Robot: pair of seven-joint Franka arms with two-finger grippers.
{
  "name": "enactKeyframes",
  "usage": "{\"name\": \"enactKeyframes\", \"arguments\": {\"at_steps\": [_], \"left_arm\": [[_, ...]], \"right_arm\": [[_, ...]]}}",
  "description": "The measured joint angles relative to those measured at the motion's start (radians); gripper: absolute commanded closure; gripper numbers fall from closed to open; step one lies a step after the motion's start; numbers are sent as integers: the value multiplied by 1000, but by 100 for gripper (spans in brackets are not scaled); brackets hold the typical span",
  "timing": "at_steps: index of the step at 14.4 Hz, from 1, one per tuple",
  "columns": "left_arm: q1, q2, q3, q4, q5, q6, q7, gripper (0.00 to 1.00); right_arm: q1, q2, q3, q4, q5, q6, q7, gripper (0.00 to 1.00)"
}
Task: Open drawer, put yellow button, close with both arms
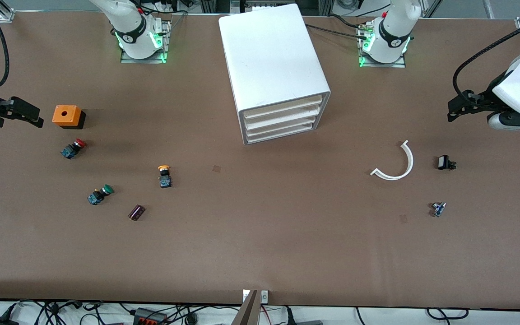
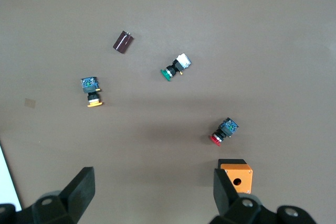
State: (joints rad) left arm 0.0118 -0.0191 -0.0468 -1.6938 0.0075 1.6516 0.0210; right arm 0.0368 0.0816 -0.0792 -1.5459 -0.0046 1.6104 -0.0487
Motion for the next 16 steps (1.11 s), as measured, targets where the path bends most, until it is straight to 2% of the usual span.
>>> {"name": "enactKeyframes", "arguments": {"at_steps": [11,13,16], "left_arm": [[-1,0,-1,0,0,-8,0,0],[-10,0,-6,0,-11,-50,0,0],[-35,15,-23,-2,-86,-186,0,0]], "right_arm": [[1,3,0,-7,0,0,-1,0],[10,4,1,-11,1,0,-3,0],[46,18,3,-15,1,0,-4,0]]}}
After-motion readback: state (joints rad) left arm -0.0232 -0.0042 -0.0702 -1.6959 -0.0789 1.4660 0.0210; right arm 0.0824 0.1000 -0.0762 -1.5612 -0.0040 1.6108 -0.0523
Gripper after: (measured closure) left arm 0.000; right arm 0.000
